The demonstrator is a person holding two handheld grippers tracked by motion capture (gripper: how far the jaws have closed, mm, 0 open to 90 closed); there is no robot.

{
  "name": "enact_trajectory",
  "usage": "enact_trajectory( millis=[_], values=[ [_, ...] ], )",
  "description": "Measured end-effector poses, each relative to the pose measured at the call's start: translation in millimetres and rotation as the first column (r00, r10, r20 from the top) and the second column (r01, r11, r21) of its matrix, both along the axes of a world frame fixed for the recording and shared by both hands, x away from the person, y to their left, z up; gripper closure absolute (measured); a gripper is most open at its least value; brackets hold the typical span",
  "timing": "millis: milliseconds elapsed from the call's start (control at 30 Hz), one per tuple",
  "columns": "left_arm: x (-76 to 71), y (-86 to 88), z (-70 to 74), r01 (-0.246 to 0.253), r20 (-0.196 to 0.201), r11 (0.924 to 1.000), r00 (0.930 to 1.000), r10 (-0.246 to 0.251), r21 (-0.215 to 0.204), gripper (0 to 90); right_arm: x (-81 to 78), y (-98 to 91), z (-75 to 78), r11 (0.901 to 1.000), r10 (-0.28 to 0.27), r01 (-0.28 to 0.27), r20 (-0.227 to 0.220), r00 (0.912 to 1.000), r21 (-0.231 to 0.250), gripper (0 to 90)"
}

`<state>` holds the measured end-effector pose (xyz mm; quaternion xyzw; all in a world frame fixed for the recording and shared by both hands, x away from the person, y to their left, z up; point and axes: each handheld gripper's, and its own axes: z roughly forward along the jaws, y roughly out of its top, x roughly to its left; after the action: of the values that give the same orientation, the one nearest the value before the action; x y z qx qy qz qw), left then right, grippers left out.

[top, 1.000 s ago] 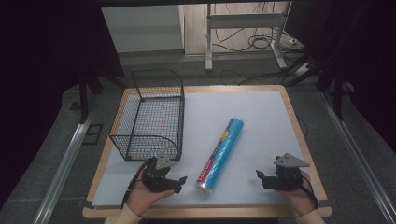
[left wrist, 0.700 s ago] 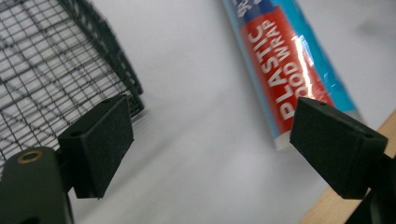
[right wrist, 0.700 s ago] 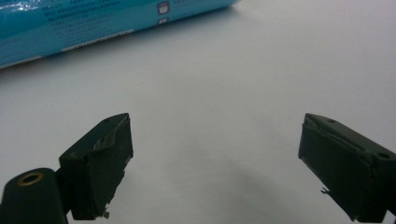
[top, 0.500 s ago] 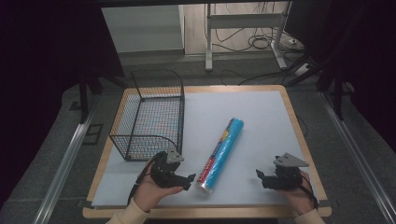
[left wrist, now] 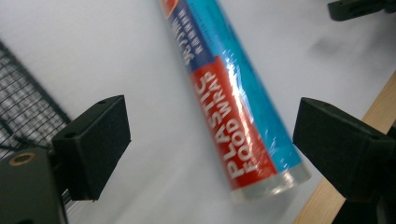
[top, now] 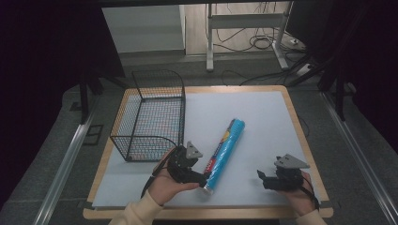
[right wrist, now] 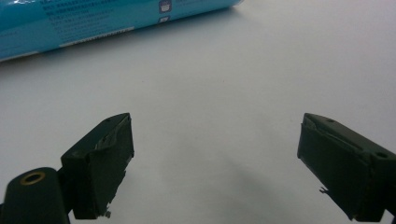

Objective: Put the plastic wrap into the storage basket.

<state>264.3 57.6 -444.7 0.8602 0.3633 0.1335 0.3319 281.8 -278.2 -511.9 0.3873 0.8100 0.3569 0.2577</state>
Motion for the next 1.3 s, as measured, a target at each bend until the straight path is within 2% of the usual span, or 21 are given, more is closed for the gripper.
enact_trajectory(
  millis=[133, 300, 467, 633, 833, 967, 1300],
  values=[
    [5.3, -9.2, 3.1, 0.016, -0.001, 0.9998, 0.9999, -0.016, -0.011, 11.1, 0.7, -1.0, -1.0, 1.0, -0.001, 0.001, -0.008, 1.0, -0.001, 11.2],
    [12.1, -20.1, 3.8, 0.03, -0.014, 0.9995, 0.9994, -0.03, -0.004, 11.1, 2.7, -2.7, -2.6, 1.0, -0.008, 0.008, -0.012, 0.9999, -0.002, 11.3],
    [21.5, -29.3, 4.8, 0.009, -0.05, 0.9999, 0.9987, -0.01, -0.01, 11.4, 2.9, -4.4, -2.5, 0.9999, -0.013, 0.013, -0.009, 0.9999, 0.0, 11.5],
    [31.4, -40.2, 7.0, 0.008, -0.056, 0.9999, 0.9984, -0.007, 0.014, 10.9, 2.1, -2.7, -2.5, 0.9999, -0.001, 0.001, -0.007, 1.0, -0.017, 11.7],
    [41.8, -51.9, 3.7, 0.008, -0.073, 0.9998, 0.9973, -0.007, 0.018, 10.7, 2.9, -3.9, -2.7, 0.9998, -0.01, 0.01, -0.002, 0.9999, -0.016, 11.8],
    [48.6, -61.7, 1.1, 0.011, -0.073, 0.9991, 0.9973, -0.008, 0.04, 10.3, 3.4, -4.2, -3.3, 0.9998, -0.011, 0.011, -0.006, 0.9999, -0.018, 11.8],
    [72.4, -81.4, -8.6, -0.001, -0.113, 0.9969, 0.9935, 0.01, 0.079, 9.5, 2.7, -3.9, -4.1, 0.9991, -0.016, 0.016, -0.009, 0.9998, -0.038, 12.5]
  ],
)
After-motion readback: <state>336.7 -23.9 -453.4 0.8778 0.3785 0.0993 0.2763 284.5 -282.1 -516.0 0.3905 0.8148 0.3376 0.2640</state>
